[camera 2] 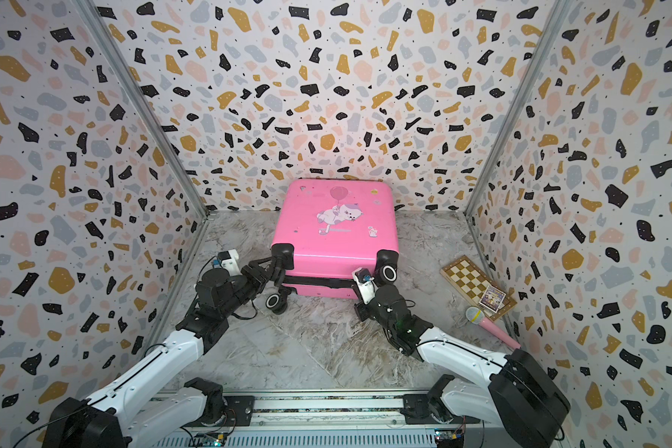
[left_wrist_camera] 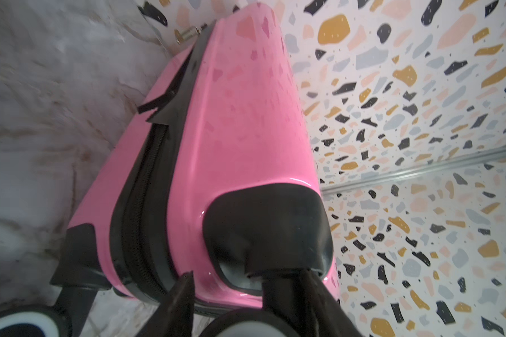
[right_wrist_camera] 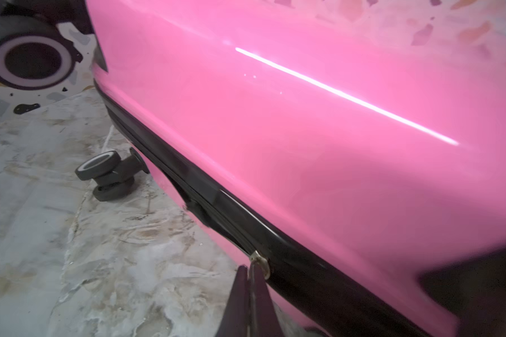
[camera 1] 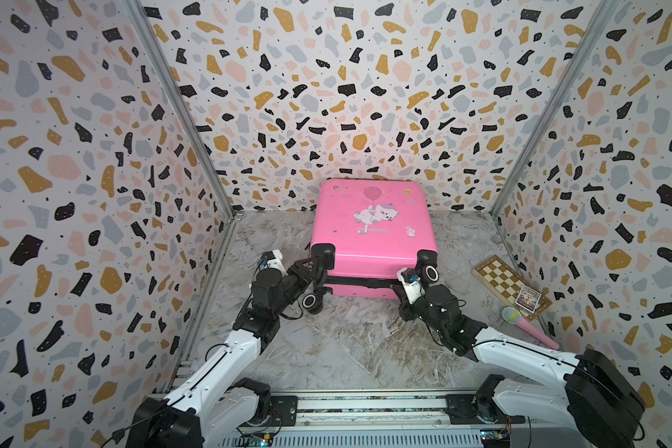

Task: Open the suitcase zippers
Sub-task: Unzip the zipper on the suitcase.

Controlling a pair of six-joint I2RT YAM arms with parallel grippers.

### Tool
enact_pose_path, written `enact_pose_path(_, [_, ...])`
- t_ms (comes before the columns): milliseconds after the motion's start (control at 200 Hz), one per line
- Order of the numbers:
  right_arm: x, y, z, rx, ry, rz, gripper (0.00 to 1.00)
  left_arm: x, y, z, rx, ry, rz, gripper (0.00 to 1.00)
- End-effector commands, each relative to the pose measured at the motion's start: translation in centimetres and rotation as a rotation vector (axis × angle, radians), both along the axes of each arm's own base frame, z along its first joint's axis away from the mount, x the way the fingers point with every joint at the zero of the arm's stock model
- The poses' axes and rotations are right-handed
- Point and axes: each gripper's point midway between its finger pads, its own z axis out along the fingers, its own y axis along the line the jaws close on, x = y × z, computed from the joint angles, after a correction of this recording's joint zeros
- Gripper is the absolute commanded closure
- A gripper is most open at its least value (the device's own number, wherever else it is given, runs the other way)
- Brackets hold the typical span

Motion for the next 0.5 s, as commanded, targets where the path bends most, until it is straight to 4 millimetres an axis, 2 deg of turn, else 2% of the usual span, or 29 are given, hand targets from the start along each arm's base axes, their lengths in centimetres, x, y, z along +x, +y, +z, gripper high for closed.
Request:
enact_pose_path(0, [-3.7,5.3,4.2,0.124,-0.047,0.269,1.0,-3.5,-5.1,0.2,-0.062,0.032,-0.264,0.64])
enact_pose_path(75, [-3.9,6.2,4.6,0.131,-0.045,0.277,1.0,-3.8,-5.5,0.0,-0.06,0.036,-0.272,0.64])
enact_pose_path(285, [-3.3,7.5,4.2,0.138,-0.009,0.266,1.0,-5.2,-7.1,0.1,-0.055,0.029,-0.307,0.64])
enact_pose_path(496, [-2.9,6.9,4.0,0.14,0.001,0.219,1.0,-7.4,-10.4,0.2,-0.042,0.012,-0.394,0.64])
